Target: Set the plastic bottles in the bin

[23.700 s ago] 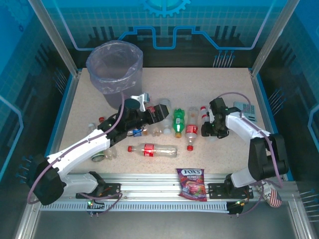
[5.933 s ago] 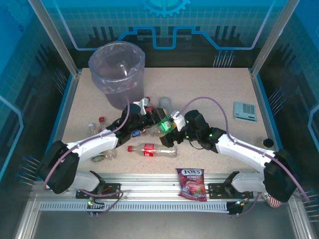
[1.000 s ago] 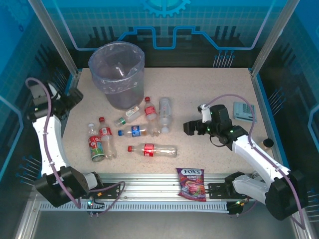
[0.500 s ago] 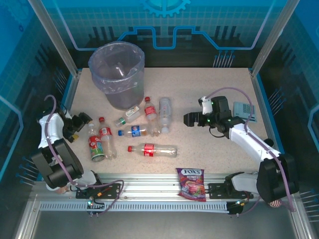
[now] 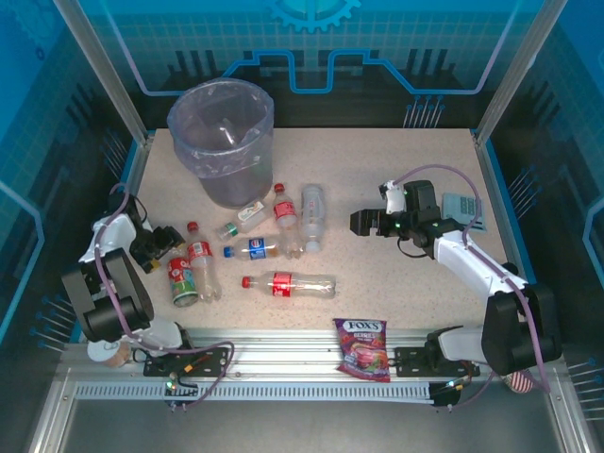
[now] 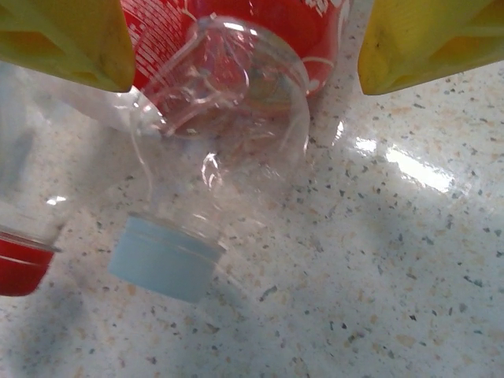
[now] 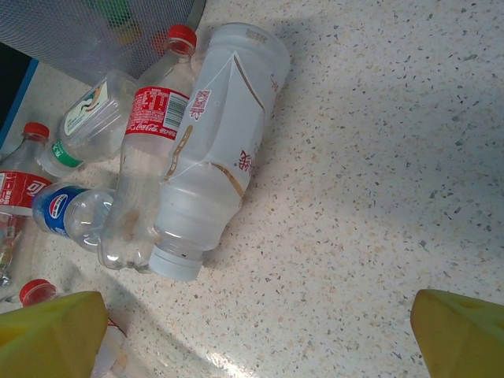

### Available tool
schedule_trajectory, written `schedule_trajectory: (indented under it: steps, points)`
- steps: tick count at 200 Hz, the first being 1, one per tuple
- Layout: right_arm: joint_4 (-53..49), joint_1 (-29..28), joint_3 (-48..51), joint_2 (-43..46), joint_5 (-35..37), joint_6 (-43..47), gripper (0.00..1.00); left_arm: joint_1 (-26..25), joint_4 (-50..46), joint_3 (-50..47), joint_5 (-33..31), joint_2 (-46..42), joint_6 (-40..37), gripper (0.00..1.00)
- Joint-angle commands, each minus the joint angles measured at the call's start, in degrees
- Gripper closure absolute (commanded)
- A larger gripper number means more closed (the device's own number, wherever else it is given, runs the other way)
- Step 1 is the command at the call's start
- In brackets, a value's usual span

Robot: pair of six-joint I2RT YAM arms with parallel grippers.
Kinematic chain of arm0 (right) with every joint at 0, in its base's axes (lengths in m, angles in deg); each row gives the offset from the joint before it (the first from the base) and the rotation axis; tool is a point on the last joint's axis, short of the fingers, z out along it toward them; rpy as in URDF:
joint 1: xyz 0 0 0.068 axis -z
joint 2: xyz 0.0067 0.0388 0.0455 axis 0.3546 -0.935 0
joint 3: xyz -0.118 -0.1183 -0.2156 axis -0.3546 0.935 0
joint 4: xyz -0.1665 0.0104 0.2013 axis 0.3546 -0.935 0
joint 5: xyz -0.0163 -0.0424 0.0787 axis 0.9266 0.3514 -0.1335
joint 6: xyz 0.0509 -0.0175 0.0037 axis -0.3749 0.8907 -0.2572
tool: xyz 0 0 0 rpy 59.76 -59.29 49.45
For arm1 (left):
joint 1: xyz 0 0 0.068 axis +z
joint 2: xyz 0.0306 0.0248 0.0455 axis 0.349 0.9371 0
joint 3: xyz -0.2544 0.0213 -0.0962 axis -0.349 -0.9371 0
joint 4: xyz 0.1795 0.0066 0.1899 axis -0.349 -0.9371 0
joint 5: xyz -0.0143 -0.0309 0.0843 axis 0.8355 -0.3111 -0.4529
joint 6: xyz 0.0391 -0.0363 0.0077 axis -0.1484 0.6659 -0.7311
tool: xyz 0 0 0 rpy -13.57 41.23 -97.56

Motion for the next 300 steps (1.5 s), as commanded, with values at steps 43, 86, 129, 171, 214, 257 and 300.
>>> schedule_trajectory:
  steps: [43, 86, 129, 171, 214, 257, 300]
  points:
    - [1.2, 1.2, 0.8, 0.2, -1.4, -0.6, 0.00, -1.8, 1.1, 0.7, -1.9, 5.3, -1.9, 0.11]
    - [0.8, 1.4, 1.1, 1.4, -1.1, -0.4, 0.00, -2.7, 1.4, 0.9, -3.1, 7.1, -1.4, 0.17]
    - [0.2, 1.9, 2.0, 3.0, -0.9, 0.1, 0.00, -3.2, 1.5, 0.9, -4.2, 6.9, -1.1, 0.29]
    - [-0.4, 2.3, 2.3, 3.8, -1.0, 0.3, 0.00, -3.2, 1.6, 0.8, -4.7, 3.5, -0.8, 0.39]
    - [-1.3, 2.4, 1.9, 4.7, -0.7, 0.8, 0.00, -3.2, 1.4, 1.0, -5.4, -0.6, -0.5, 0.46]
    - [-3.2, 2.6, 1.5, 6.1, 0.1, 1.6, 0.00, -3.2, -2.3, 7.2, -4.7, -8.3, -0.4, 0.47]
    - [-2.1, 2.5, 1.3, 5.4, -0.4, 0.4, 0.00, -3.3, -9.7, 23.6, -3.0, -12.9, -0.2, 0.63]
